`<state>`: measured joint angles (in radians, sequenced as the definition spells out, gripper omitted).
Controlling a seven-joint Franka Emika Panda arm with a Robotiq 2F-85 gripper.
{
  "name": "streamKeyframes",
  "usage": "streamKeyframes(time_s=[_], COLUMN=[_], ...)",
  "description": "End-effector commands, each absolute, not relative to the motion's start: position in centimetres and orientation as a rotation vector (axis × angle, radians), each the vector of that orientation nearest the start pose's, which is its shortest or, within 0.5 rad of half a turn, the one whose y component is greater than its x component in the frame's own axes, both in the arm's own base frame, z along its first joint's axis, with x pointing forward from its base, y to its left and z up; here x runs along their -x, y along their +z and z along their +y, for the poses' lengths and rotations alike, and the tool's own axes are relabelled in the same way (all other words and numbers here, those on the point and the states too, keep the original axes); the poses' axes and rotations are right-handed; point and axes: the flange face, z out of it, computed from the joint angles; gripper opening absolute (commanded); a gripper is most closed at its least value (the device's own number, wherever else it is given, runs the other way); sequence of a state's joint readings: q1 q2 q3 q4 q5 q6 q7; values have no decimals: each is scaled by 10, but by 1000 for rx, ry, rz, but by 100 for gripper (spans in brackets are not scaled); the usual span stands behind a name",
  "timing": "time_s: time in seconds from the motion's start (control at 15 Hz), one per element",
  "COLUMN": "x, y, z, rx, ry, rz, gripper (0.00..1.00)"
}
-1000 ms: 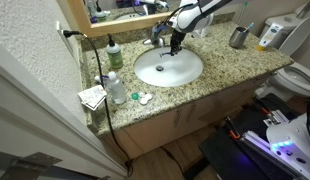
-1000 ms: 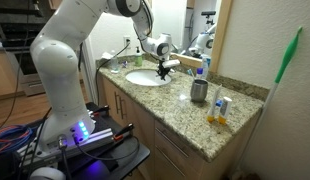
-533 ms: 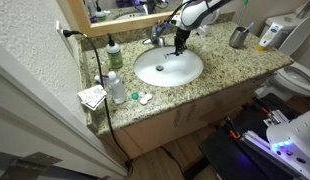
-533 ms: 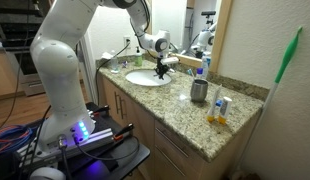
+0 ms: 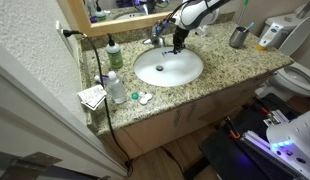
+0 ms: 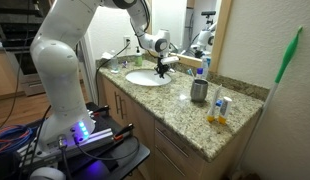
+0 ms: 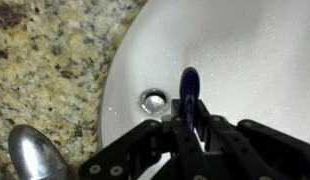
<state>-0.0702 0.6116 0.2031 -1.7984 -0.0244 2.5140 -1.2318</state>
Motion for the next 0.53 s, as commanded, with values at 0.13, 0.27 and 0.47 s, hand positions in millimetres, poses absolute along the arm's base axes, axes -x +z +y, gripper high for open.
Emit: streamKeyframes(time_s=[0.13, 0.27, 0.47], x=[-665, -664, -663], y=[225, 231, 239], z=[78, 77, 75], rx=[2459, 2471, 2498], ry=[-277, -327, -398], rz=[-1920, -1916, -1912], gripper=[4, 4, 4])
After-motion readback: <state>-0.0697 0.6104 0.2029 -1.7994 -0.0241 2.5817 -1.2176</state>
